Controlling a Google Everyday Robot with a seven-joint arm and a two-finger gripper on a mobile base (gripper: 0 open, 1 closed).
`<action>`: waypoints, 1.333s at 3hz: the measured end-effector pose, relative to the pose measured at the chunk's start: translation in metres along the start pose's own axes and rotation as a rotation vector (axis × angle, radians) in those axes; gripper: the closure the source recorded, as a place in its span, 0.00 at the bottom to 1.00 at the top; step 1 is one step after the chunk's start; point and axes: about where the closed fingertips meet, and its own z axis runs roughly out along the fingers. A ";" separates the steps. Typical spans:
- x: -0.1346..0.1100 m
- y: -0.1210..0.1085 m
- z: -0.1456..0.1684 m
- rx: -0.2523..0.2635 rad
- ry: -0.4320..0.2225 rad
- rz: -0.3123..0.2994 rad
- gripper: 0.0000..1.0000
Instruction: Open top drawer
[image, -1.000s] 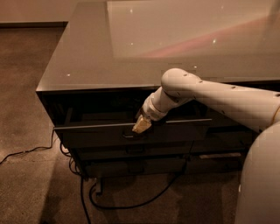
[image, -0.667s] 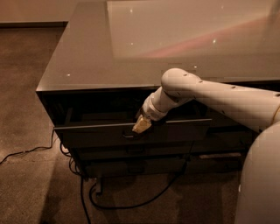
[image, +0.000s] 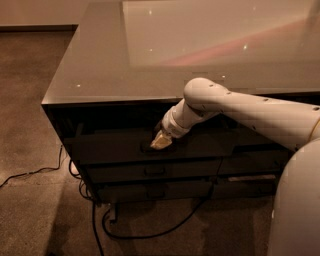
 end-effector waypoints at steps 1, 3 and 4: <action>0.019 0.024 0.007 -0.048 0.011 0.029 0.00; 0.023 0.039 0.001 -0.069 0.019 0.043 0.00; 0.021 0.038 -0.003 -0.069 0.019 0.043 0.19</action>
Offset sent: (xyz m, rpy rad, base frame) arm -0.1062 -0.0363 -0.0536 -0.0178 0.2111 -0.0103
